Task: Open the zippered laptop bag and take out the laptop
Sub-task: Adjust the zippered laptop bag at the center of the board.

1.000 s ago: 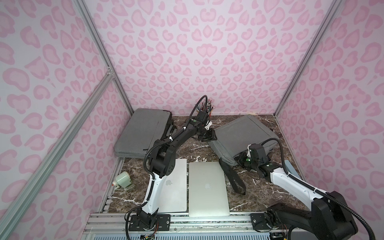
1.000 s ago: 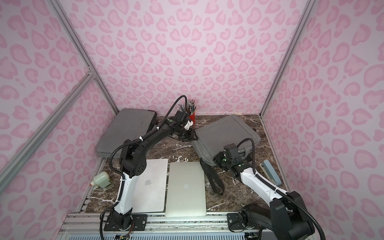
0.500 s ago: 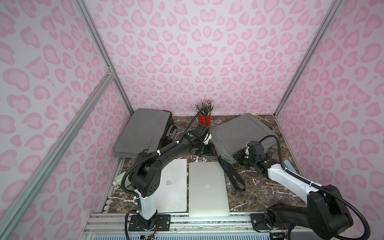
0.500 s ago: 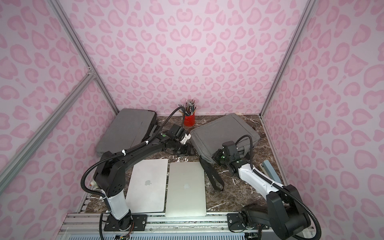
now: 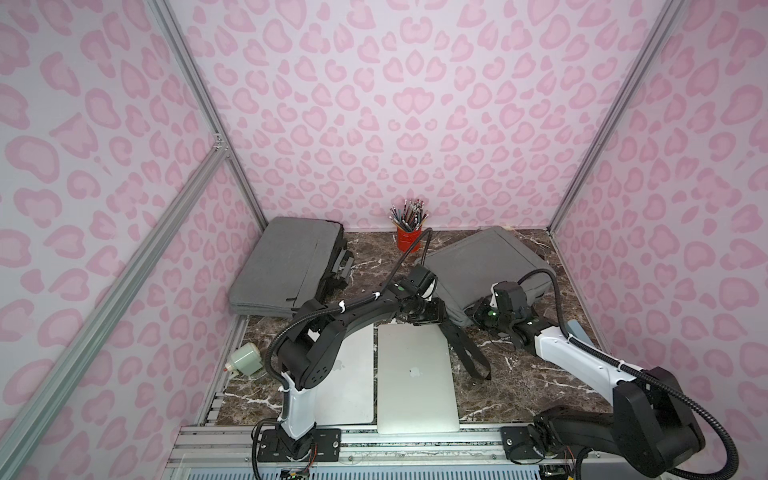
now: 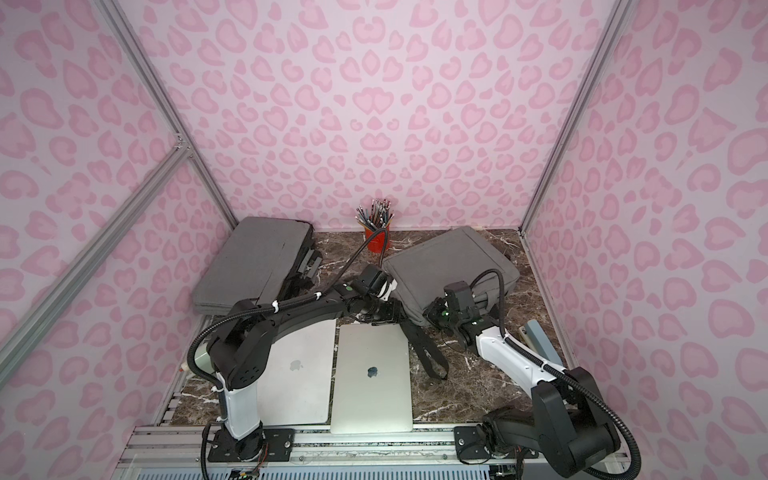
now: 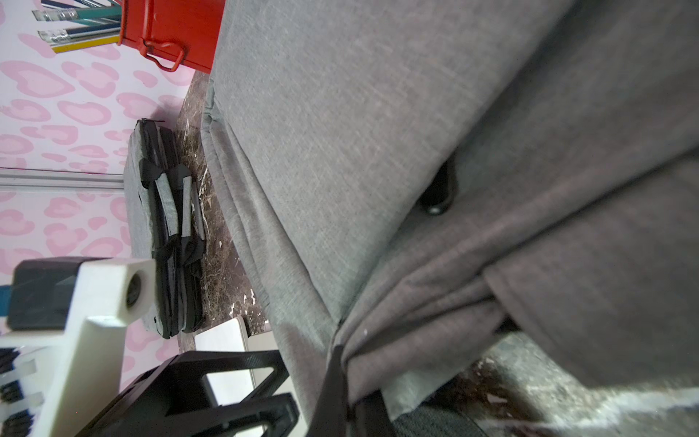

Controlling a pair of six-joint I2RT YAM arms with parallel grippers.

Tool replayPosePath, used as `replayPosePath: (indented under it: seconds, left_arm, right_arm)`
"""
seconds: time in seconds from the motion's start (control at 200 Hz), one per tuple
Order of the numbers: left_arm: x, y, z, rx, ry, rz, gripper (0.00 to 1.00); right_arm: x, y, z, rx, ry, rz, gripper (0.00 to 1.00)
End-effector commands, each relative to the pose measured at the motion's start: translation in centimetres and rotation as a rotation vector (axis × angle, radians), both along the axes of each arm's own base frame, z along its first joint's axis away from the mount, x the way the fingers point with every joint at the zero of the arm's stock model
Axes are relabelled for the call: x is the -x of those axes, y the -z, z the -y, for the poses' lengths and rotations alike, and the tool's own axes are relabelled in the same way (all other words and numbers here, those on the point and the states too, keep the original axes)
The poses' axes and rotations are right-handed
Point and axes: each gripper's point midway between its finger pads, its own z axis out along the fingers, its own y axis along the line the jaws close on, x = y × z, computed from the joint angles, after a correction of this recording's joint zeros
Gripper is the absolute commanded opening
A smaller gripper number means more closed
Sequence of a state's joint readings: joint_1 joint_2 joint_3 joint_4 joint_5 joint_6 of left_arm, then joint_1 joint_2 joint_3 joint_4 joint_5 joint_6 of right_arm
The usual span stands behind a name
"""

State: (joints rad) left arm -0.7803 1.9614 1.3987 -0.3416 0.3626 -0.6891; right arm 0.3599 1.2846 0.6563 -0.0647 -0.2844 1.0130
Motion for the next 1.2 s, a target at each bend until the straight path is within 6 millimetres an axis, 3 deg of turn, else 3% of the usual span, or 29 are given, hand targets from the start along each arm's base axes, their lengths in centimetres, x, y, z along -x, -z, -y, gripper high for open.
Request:
replayPosePath:
  seconds: [0.0,0.225,0.39,0.54,0.61,0.865,1.08,1.195]
  left_arm:
    - [-1.2,-0.3,1.2,0.049,-0.020,0.025,0.55]
    - [-1.0,1.3,0.3,-0.022,0.014,0.018,0.43]
    - [-1.3,2.9,-2.9,-0.161,0.043,0.030,0.30]
    - [-2.5,3.6,-4.4,-0.178,0.038,0.023,0.21]
    - [-3.5,2.3,-4.1,-0.157,0.044,0.057,0.20]
    - [-5.5,1.5,-4.2,-0.167,0.087,0.104,0.08]
    - [-8.7,-0.4,-6.0,-0.220,0.060,0.186,0.10]
    - [-9.0,-1.2,-5.8,-0.201,0.072,0.190,0.16]
  right_arm:
    - [-0.9,-1.5,-1.0,-0.033,-0.036,0.068,0.00]
    - [-1.0,-1.5,-0.8,-0.030,-0.033,0.070,0.00]
    - [-1.3,-2.1,0.0,-0.026,-0.016,0.086,0.00]
    - [-1.4,-2.4,0.7,-0.026,-0.004,0.089,0.00]
    - [-1.4,-2.5,0.9,-0.027,0.000,0.090,0.00]
    - [-1.8,-3.4,0.3,-0.061,-0.018,0.101,0.00]
    - [-2.2,-4.9,-1.6,-0.120,-0.050,0.115,0.00]
    - [-2.1,-5.4,-3.4,-0.170,-0.046,0.110,0.00]
